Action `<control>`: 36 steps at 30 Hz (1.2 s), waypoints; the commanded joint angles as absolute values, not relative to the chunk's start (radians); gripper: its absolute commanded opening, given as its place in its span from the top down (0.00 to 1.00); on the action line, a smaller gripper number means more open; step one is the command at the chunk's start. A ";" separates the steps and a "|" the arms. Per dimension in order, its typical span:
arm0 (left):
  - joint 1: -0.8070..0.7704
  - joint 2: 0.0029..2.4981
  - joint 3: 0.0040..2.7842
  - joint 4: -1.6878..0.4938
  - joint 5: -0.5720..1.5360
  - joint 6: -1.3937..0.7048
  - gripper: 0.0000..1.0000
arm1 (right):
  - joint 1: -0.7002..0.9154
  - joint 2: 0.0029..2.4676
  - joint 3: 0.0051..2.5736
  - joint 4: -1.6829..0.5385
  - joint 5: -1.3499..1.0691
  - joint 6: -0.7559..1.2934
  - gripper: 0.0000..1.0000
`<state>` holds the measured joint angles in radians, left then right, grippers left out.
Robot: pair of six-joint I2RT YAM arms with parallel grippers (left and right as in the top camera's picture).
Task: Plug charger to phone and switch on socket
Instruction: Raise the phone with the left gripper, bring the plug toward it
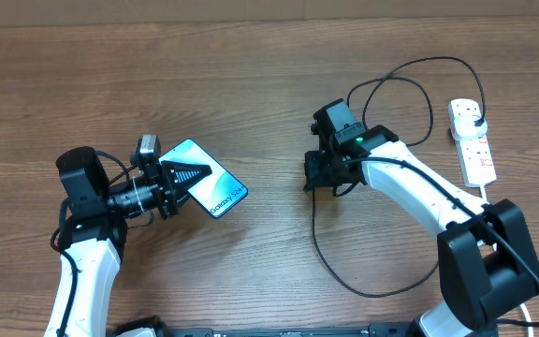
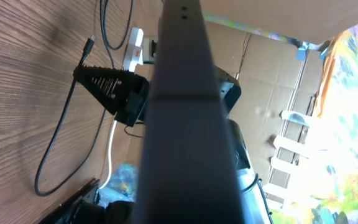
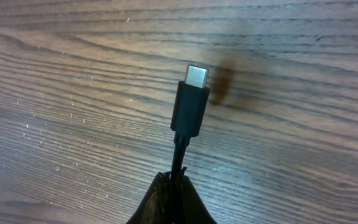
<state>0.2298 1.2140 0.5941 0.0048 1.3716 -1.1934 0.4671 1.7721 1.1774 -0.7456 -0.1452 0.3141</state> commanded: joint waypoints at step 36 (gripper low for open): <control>0.124 1.242 0.606 0.219 1.513 -1.007 0.96 | 1.030 1.264 1.179 -1.002 -0.228 0.240 0.96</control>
